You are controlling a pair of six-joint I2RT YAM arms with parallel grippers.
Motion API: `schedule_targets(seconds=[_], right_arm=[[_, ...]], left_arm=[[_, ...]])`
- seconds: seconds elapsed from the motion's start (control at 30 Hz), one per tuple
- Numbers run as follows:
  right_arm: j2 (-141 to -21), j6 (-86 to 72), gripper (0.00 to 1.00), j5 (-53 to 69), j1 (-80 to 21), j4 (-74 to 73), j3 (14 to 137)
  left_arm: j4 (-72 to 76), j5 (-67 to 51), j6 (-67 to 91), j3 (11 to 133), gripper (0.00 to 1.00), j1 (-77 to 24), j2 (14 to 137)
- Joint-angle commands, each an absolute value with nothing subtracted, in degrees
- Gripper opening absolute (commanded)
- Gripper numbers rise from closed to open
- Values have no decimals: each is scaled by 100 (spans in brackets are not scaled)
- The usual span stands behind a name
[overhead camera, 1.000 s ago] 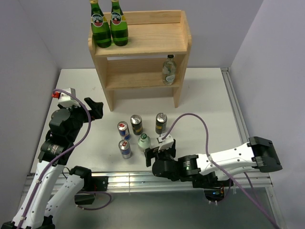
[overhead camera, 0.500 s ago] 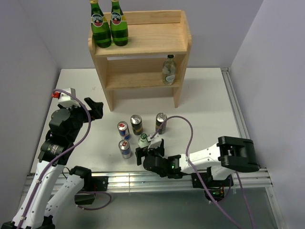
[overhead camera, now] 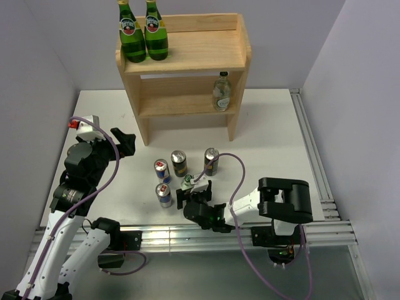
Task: Place and organize the beverage onto the shelf
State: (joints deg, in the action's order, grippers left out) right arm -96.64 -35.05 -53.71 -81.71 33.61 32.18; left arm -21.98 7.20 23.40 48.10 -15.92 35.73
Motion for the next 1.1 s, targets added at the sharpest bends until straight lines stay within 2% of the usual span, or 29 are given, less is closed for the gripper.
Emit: schedule_targets(seconds=[0.0, 0.07, 0.17, 0.2, 0.23, 0.27, 0.3, 0.37, 0.47, 0.5, 0.67, 0.8, 0.9, 1.07], right_arm=[[-9843, -3244, 90, -5827, -8051, 4314, 3138], [-9923, -3156, 84, -5827, -7990, 4464, 3129], [-10011, -3076, 63, -5941, -7954, 4657, 3094], [-9993, -3094, 51, -6002, -7963, 4641, 3085], [-9976, -3094, 45, -6020, -7963, 4606, 3085], [-9906, -3155, 35, -6064, -7963, 4449, 3094], [-9844, -3199, 17, -6125, -7963, 4343, 3094], [-9599, -3234, 11, -6248, -8041, 4044, 3085], [-9030, -3322, 7, -6599, -8243, 3230, 3216], [-8861, -3409, 0, -6722, -8436, 2869, 3313], [-7623, -3490, 0, -7312, -8868, 1173, 3970], [-7023, -2358, 0, -7269, -8833, 1466, 4350], [-6952, -1854, 0, -6480, -8404, 1179, 4973], [-7268, -1530, 0, -5538, -7070, 1046, 5905]], left_arm=[[-2013, 580, 2276, 4808, 99, -1556, 3533], [-2004, 580, 2268, 4808, 99, -1556, 3524], [-1995, 580, 2276, 4799, 99, -1556, 3533], [-2004, 580, 2276, 4808, 99, -1556, 3533], [-2004, 580, 2276, 4808, 99, -1556, 3542], [-2004, 589, 2268, 4808, 99, -1556, 3542], [-2004, 598, 2268, 4808, 99, -1556, 3542], [-2004, 598, 2276, 4808, 99, -1556, 3533], [-2004, 589, 2276, 4808, 99, -1556, 3516], [-2013, 589, 2276, 4808, 99, -1556, 3516], [-2013, 607, 2276, 4816, 99, -1556, 3507], [-2021, 633, 2268, 4816, 99, -1556, 3463], [-2021, 642, 2259, 4816, 99, -1556, 3437], [-2030, 685, 2267, 4808, 99, -1556, 3375]])
